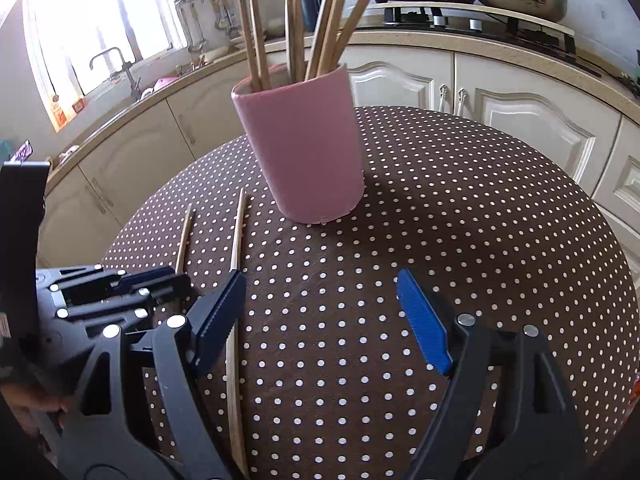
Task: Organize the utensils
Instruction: 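Close the left gripper on a chopstick while the right gripper grasps the other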
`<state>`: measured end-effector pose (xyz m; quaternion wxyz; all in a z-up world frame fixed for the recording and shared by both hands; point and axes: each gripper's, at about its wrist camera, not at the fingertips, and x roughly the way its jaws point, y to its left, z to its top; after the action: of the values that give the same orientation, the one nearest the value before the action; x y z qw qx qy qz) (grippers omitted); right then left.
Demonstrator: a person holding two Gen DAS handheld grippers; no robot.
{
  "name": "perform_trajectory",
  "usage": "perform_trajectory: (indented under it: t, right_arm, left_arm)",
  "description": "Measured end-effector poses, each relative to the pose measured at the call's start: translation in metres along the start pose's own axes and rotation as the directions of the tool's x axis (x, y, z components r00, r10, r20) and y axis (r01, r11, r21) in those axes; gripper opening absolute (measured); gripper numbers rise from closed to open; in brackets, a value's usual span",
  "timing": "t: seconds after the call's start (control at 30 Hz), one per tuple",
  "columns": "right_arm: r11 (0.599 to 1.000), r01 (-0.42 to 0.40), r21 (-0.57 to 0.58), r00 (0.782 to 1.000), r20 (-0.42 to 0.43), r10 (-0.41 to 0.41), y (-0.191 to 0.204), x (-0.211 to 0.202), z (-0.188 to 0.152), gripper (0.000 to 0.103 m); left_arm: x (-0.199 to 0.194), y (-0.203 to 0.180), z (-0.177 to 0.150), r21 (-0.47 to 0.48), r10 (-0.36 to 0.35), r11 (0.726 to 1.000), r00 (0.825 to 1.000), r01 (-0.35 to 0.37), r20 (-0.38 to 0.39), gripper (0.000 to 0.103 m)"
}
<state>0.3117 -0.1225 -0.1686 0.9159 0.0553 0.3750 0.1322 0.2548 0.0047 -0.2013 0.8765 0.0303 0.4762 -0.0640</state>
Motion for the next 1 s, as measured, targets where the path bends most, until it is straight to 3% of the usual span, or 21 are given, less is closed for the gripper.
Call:
perform_trajectory:
  t: [0.17, 0.43, 0.5, 0.63, 0.77, 1.0]
  right_arm:
    - [0.998, -0.007, -0.058, 0.998, -0.07, 0.003, 0.018, 0.014, 0.006, 0.077]
    - [0.988, -0.035, -0.152, 0.983, -0.185, 0.007, 0.047, 0.038, 0.016, 0.076]
    - [0.985, -0.039, -0.17, 0.976, -0.216, 0.002, 0.051, 0.043, 0.02, 0.071]
    - [0.972, -0.052, -0.23, 0.956, -0.293, -0.018, 0.069, 0.057, 0.027, 0.049]
    - [0.953, -0.038, -0.299, 0.933, -0.351, -0.073, 0.089, 0.067, 0.034, 0.039]
    - [0.939, -0.065, -0.336, 0.886, -0.453, -0.101, 0.122, 0.087, 0.049, 0.022]
  left_arm:
    - [-0.002, 0.003, -0.004, -0.01, -0.039, 0.999, 0.999, 0.039, -0.013, 0.013]
    - [-0.009, 0.0, -0.018, 0.002, -0.025, 1.0, 0.999, 0.025, -0.03, 0.013]
    - [-0.008, 0.003, -0.016, 0.004, -0.035, 0.999, 0.999, 0.035, -0.033, 0.013]
    - [-0.001, 0.014, -0.004, -0.043, -0.088, 0.995, 0.995, 0.086, -0.051, 0.013]
    - [0.005, 0.017, 0.003, -0.045, -0.095, 0.995, 0.993, 0.092, -0.067, 0.009]
    - [0.013, 0.022, 0.016, -0.06, -0.105, 0.993, 0.991, 0.1, -0.086, 0.007]
